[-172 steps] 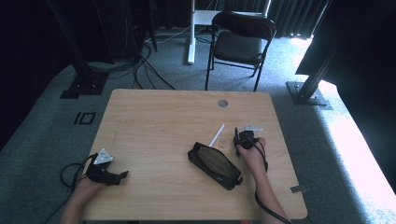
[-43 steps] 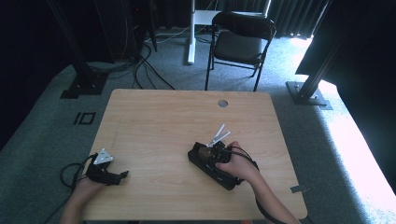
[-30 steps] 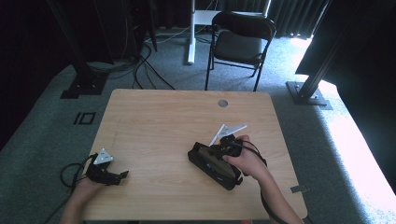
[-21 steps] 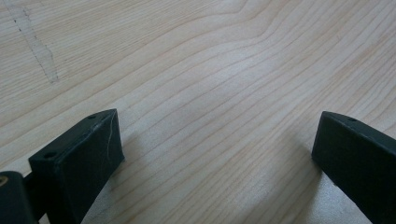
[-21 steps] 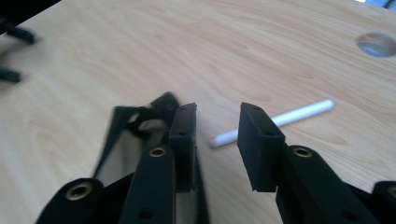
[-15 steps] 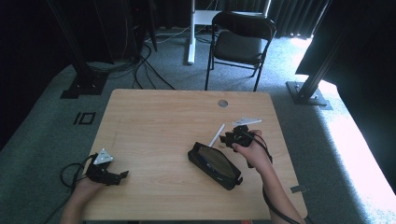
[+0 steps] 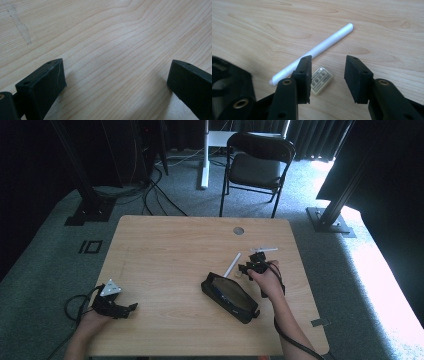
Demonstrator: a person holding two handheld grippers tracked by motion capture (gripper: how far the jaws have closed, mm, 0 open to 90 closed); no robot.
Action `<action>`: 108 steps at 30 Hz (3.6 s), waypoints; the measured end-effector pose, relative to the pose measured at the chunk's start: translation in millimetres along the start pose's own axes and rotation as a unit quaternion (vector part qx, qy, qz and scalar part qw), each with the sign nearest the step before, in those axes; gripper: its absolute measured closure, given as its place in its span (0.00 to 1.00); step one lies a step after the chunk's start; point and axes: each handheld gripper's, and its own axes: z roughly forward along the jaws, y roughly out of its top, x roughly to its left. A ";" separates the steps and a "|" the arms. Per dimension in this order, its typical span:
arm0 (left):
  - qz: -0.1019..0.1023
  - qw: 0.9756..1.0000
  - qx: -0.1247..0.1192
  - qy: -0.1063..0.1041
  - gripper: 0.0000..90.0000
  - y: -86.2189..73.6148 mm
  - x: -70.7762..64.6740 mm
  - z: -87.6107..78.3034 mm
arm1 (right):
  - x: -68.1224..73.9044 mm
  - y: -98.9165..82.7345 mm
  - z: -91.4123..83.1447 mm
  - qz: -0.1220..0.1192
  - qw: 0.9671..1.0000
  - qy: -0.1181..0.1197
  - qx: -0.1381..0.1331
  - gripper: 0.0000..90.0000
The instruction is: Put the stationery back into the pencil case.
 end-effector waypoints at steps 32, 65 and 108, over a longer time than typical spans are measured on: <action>0.000 1.000 0.000 0.000 0.02 0.0 0.0 0.0 | 11.4 -9.4 26.9 -0.015 0.998 -0.033 0.058 0.75; 0.000 1.000 0.000 0.000 0.02 0.0 0.0 -0.1 | 17.5 2.1 -41.0 -0.065 0.998 0.021 0.018 0.76; 0.000 1.000 0.000 0.000 0.02 0.0 0.0 0.0 | 84.0 -12.7 -49.8 -0.178 0.973 0.139 0.056 0.76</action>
